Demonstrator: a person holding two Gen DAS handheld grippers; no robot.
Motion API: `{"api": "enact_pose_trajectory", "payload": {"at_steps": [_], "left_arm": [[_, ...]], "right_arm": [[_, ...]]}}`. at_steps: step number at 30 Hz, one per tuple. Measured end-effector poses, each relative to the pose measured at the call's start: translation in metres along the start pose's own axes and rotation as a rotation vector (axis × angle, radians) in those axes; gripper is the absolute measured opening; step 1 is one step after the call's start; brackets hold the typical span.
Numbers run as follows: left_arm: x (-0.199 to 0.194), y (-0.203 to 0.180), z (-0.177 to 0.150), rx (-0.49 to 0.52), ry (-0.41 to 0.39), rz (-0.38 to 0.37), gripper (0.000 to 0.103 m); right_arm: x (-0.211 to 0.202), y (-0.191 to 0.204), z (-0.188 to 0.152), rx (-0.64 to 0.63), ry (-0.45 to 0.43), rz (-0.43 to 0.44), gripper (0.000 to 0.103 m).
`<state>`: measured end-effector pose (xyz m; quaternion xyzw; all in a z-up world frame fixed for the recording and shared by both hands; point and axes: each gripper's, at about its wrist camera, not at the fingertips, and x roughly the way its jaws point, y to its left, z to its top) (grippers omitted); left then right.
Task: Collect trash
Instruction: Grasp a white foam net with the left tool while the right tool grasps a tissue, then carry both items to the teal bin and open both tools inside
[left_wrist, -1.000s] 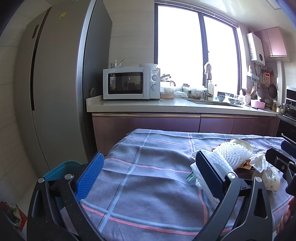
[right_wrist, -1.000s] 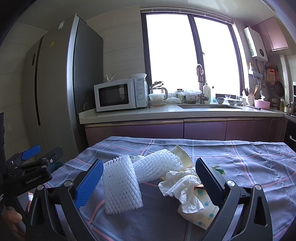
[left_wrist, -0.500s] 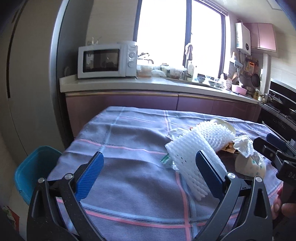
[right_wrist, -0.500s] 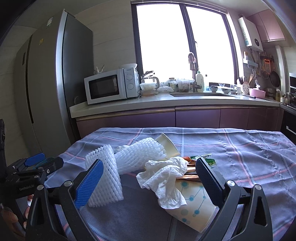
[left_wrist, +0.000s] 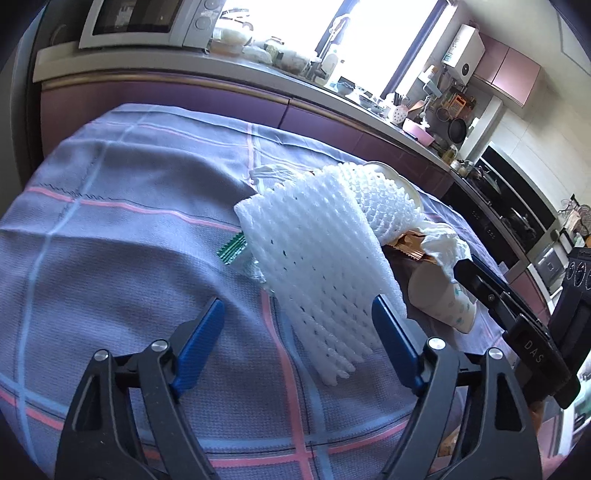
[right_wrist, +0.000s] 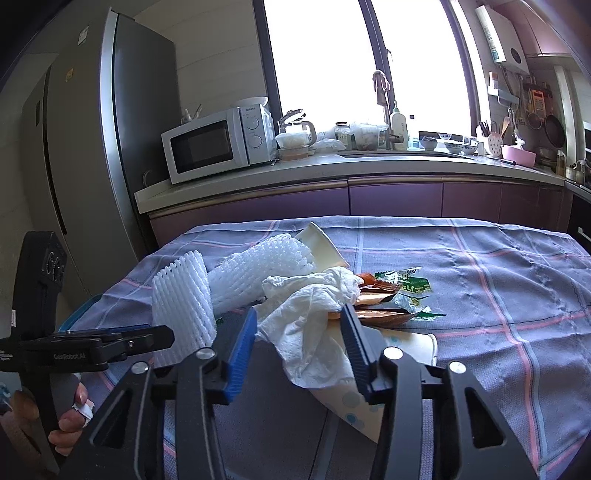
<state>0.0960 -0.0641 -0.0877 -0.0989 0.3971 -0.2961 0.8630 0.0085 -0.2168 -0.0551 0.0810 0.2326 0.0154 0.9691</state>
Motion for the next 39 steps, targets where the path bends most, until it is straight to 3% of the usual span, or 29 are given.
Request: {"api": "enact_pose_trajectory", "payload": {"at_steps": [3, 4, 5, 8, 16, 21, 30, 35, 39], "left_arm": [[0.016, 0.003, 0.004, -0.023, 0.031, -0.052, 0.060], [0.020, 0.001, 0.004, -0.027, 0.036, -0.060, 0.048], [0.022, 0.000, 0.005, -0.030, 0.040, -0.068, 0.036], [0.025, -0.003, 0.006, -0.028, 0.036, -0.079, 0.019], [-0.028, -0.009, 0.009, 0.036, -0.054, -0.082, 0.014], [-0.083, 0.006, 0.009, 0.031, -0.133, -0.042, 0.013], [-0.180, 0.101, 0.005, -0.094, -0.269, 0.212, 0.014], [-0.216, 0.165, -0.003, -0.185, -0.285, 0.369, 0.014], [-0.227, 0.216, -0.017, -0.264, -0.269, 0.451, 0.014]], "right_arm": [[-0.002, 0.000, 0.001, 0.002, -0.004, 0.022, 0.021], [-0.004, 0.001, 0.002, 0.000, -0.004, 0.024, 0.017], [-0.005, 0.001, 0.003, -0.002, -0.007, 0.027, 0.015], [-0.010, 0.003, 0.007, -0.005, -0.022, 0.039, 0.012], [-0.031, 0.024, 0.024, -0.045, -0.072, 0.108, 0.010], [-0.033, 0.053, 0.035, -0.077, -0.081, 0.222, 0.010], [0.019, 0.149, 0.050, -0.191, 0.016, 0.499, 0.010], [0.055, 0.212, 0.055, -0.250, 0.086, 0.638, 0.010], [0.086, 0.264, 0.054, -0.298, 0.159, 0.723, 0.010]]}}
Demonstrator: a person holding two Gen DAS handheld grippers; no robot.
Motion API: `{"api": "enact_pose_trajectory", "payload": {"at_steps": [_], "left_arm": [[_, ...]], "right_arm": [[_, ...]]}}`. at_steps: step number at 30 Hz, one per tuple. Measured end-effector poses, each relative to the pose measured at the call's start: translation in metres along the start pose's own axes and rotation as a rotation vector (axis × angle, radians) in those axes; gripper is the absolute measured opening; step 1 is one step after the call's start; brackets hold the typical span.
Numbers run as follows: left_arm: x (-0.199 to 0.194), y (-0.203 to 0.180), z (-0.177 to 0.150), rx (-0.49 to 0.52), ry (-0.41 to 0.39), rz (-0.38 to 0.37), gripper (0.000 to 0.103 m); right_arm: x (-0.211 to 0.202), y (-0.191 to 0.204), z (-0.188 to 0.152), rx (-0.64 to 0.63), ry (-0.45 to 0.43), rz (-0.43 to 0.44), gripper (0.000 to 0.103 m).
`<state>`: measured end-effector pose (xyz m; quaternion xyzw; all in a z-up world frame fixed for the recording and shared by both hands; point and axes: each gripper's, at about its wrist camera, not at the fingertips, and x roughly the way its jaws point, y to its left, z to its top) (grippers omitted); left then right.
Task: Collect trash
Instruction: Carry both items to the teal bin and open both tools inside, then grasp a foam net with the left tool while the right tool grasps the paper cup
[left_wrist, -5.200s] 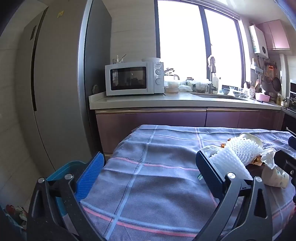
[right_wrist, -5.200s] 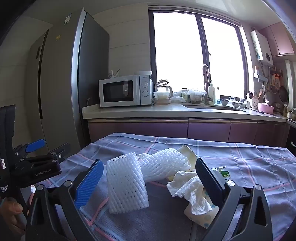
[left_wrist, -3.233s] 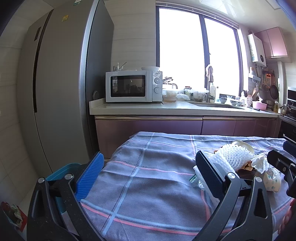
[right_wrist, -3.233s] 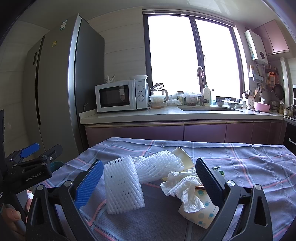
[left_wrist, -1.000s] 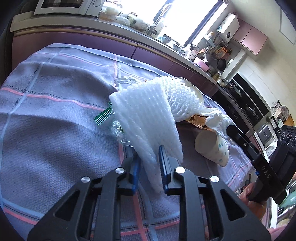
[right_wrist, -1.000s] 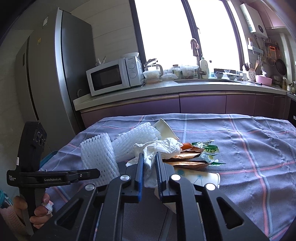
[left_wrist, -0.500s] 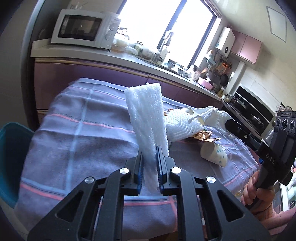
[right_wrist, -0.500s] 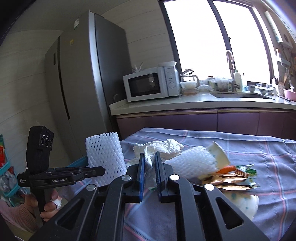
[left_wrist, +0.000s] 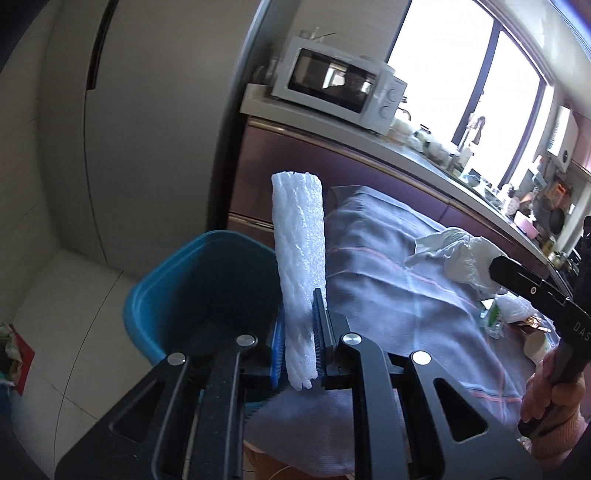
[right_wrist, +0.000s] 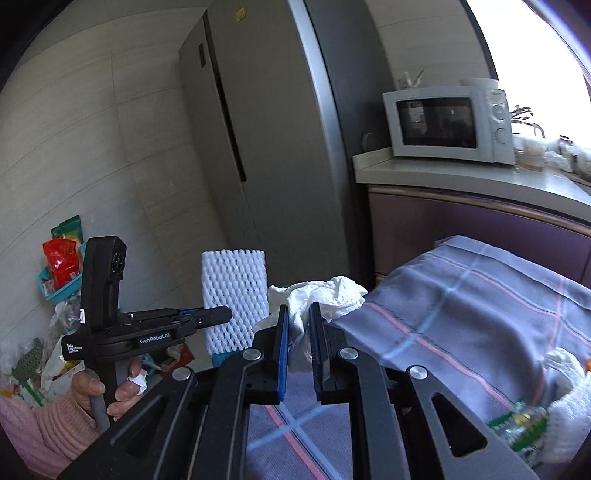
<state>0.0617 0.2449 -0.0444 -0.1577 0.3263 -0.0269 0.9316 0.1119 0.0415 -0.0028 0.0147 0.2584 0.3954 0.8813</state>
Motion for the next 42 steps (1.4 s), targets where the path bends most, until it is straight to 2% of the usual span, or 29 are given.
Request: {"api": "enact_pose_trajectory", "payload": {"at_steps": [5, 14, 16, 18, 19, 21, 24, 27, 28, 31, 33, 35, 37, 42], "left_arm": [[0.026, 0.040, -0.005, -0.045, 0.045, 0.086, 0.014], [0.068, 0.072, -0.003, -0.088, 0.127, 0.126, 0.014], [0.075, 0.077, -0.003, -0.097, 0.138, 0.133, 0.014], [0.080, 0.084, -0.003, -0.118, 0.150, 0.140, 0.018], [0.082, 0.082, -0.006, -0.125, 0.154, 0.138, 0.024], [0.088, 0.084, -0.006, -0.135, 0.158, 0.143, 0.030], [0.089, 0.084, -0.012, -0.142, 0.165, 0.141, 0.036], [0.086, 0.079, -0.014, -0.138, 0.150, 0.155, 0.036], [0.083, 0.075, -0.014, -0.133, 0.133, 0.160, 0.037], [0.061, 0.061, -0.011, -0.098, 0.067, 0.141, 0.050], [0.048, 0.043, -0.009, -0.049, 0.021, 0.120, 0.053], [0.036, 0.026, -0.007, -0.007, -0.011, 0.086, 0.057], [0.027, 0.004, -0.004, 0.032, -0.031, 0.021, 0.061], [0.028, -0.059, -0.003, 0.147, -0.020, -0.153, 0.063]], "right_arm": [[0.059, 0.015, 0.012, -0.009, 0.094, 0.068, 0.010], [0.134, 0.032, 0.009, -0.002, 0.265, 0.085, 0.011], [0.153, 0.031, 0.007, 0.007, 0.298, 0.077, 0.015], [0.162, 0.029, 0.004, 0.032, 0.328, 0.071, 0.018], [0.165, 0.028, 0.003, 0.041, 0.338, 0.062, 0.022], [0.167, 0.026, 0.003, 0.054, 0.339, 0.051, 0.027], [0.162, 0.024, 0.000, 0.068, 0.324, 0.044, 0.037], [0.152, 0.020, 0.002, 0.073, 0.307, 0.044, 0.038], [0.147, 0.019, 0.003, 0.072, 0.296, 0.044, 0.038], [0.127, 0.012, 0.008, 0.064, 0.245, 0.048, 0.039], [0.104, 0.007, 0.011, 0.058, 0.205, 0.044, 0.043], [0.077, 0.004, 0.009, 0.050, 0.163, 0.033, 0.046], [0.048, -0.003, 0.006, 0.045, 0.120, 0.001, 0.048], [-0.021, -0.033, -0.006, 0.100, 0.050, -0.088, 0.048]]}}
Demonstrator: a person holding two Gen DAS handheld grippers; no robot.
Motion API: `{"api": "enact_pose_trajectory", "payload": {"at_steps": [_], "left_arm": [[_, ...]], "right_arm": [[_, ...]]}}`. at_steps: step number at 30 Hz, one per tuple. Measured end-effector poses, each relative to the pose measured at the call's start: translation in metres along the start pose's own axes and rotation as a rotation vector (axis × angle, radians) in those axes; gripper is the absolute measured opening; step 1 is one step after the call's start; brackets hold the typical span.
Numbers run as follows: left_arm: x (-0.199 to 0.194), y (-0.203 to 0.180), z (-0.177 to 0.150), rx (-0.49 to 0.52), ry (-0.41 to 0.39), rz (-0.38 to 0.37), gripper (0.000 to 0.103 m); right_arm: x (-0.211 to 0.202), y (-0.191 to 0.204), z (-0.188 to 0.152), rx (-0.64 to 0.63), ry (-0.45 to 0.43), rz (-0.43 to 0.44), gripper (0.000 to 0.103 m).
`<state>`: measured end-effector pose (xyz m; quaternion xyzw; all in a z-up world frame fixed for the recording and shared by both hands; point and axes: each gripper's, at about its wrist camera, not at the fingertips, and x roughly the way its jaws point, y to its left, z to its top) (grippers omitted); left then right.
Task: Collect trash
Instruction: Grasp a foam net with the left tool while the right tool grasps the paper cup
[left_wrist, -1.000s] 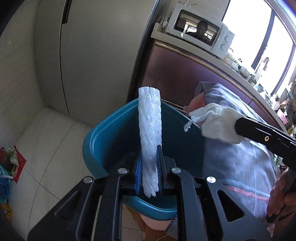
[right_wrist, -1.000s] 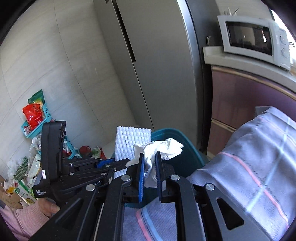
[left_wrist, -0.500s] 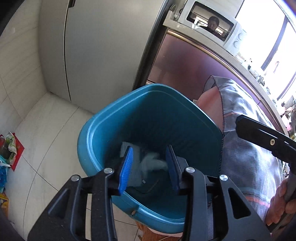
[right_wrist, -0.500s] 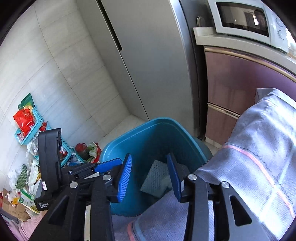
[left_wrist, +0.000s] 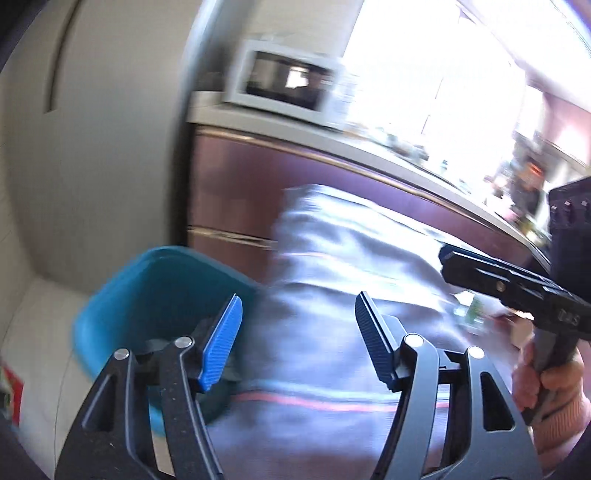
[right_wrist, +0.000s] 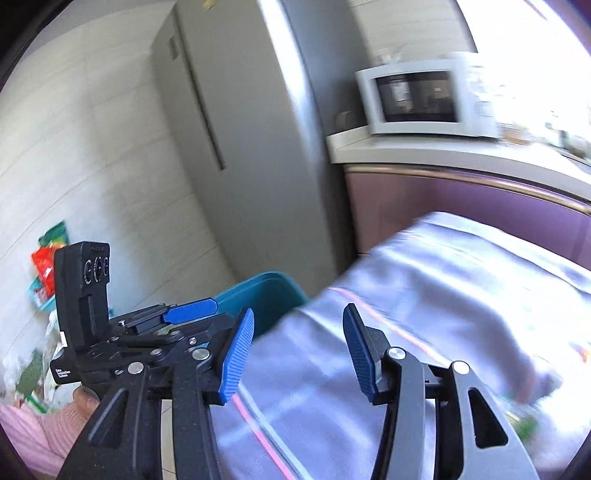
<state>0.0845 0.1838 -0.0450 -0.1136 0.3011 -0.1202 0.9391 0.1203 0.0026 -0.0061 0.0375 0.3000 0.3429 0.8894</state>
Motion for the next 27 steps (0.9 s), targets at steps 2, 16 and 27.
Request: {"api": "enact_pose_trajectory", "payload": {"at_steps": [2, 16, 27], "left_arm": [[0.008, -0.026, 0.001, 0.041, 0.013, -0.059, 0.064], [0.081, -0.203, 0.000, 0.316, 0.121, -0.316, 0.070], [0.139, -0.249, 0.006, 0.358, 0.253, -0.332, 0.072]], "right_arm": [[-0.026, -0.019, -0.007, 0.041, -0.025, -0.045, 0.048], [-0.162, -0.135, -0.047, 0.252, -0.166, -0.394, 0.048], [-0.162, -0.199, -0.056, 0.349, -0.125, -0.393, 0.048]]}}
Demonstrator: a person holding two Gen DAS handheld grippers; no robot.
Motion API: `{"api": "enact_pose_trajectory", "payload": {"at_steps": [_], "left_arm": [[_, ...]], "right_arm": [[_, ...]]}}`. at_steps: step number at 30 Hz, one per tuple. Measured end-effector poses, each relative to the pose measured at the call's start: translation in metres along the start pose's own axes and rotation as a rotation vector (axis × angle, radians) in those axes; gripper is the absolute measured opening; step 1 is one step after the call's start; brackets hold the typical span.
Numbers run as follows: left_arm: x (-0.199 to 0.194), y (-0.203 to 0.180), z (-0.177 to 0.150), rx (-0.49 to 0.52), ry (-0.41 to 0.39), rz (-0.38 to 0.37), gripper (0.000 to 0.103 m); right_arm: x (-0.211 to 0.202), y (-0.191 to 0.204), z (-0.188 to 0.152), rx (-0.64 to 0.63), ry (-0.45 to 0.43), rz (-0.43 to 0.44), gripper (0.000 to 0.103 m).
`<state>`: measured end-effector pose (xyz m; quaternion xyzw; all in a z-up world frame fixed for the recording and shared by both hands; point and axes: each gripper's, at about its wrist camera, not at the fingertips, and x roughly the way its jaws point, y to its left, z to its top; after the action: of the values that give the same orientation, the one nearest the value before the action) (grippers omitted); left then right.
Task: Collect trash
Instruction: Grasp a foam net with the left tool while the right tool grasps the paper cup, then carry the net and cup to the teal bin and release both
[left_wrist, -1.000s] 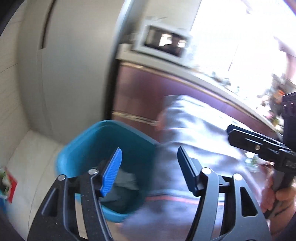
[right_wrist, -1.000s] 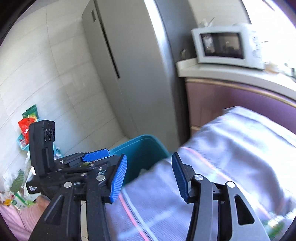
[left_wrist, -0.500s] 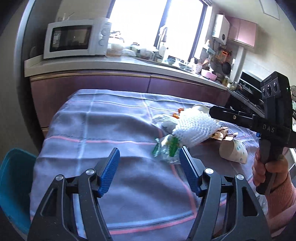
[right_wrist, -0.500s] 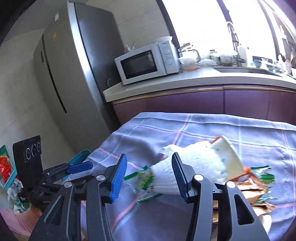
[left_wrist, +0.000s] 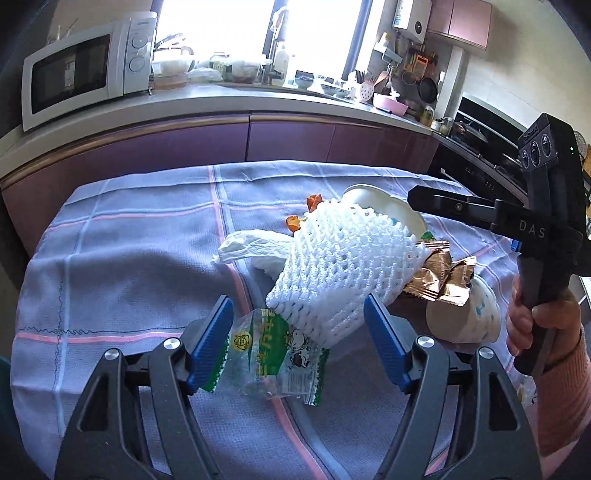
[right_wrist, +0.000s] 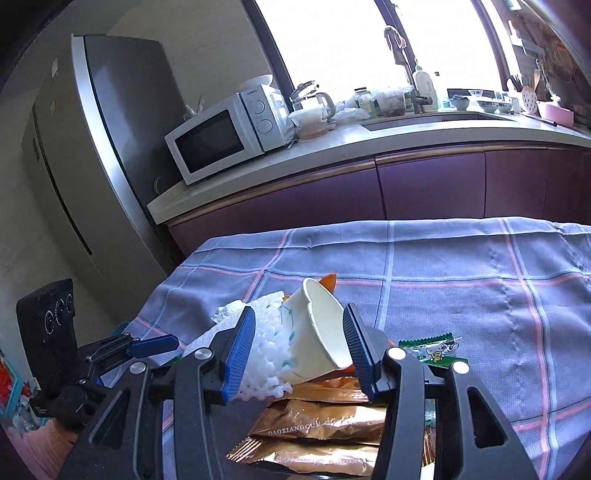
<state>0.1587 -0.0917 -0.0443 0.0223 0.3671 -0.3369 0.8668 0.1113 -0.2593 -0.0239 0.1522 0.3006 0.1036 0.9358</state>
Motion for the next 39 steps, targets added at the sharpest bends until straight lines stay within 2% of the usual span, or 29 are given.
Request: {"api": "enact_pose_trajectory", "payload": {"at_steps": [3, 5, 7, 9, 11, 16, 22, 30, 35, 39], "left_arm": [[0.011, 0.007, 0.002, -0.028, 0.035, -0.026, 0.064], [0.016, 0.009, 0.002, -0.042, 0.047, -0.045, 0.055], [0.018, 0.010, 0.002, -0.046, 0.051, -0.061, 0.047], [0.018, 0.008, 0.003, -0.040, 0.046, -0.057, 0.040], [0.018, 0.007, 0.005, -0.037, 0.050, -0.064, 0.027], [0.012, 0.006, 0.006, -0.039, 0.032, -0.065, 0.013], [-0.008, 0.011, 0.010, -0.053, -0.023, -0.070, 0.012], [-0.057, 0.028, 0.009, -0.101, -0.115, -0.070, 0.012], [-0.096, 0.049, -0.004, -0.142, -0.167, -0.025, 0.012], [-0.128, 0.071, -0.021, -0.185, -0.203, 0.028, 0.012]], "right_arm": [[0.007, 0.001, -0.001, -0.001, 0.021, 0.006, 0.045], [0.010, 0.001, -0.003, -0.005, 0.035, 0.012, 0.041], [0.013, 0.000, -0.004, -0.007, 0.051, 0.020, 0.030], [0.014, 0.001, -0.005, -0.009, 0.058, 0.026, 0.026], [0.012, 0.002, -0.006, -0.012, 0.055, 0.030, 0.022], [0.005, 0.006, -0.006, -0.028, 0.043, 0.036, 0.007], [-0.008, 0.017, -0.003, -0.046, 0.001, 0.046, 0.003], [-0.026, 0.037, 0.006, -0.063, -0.058, 0.083, 0.003], [-0.030, 0.057, 0.005, -0.074, -0.071, 0.137, 0.003], [-0.023, 0.083, 0.002, -0.093, -0.050, 0.211, 0.003]]}}
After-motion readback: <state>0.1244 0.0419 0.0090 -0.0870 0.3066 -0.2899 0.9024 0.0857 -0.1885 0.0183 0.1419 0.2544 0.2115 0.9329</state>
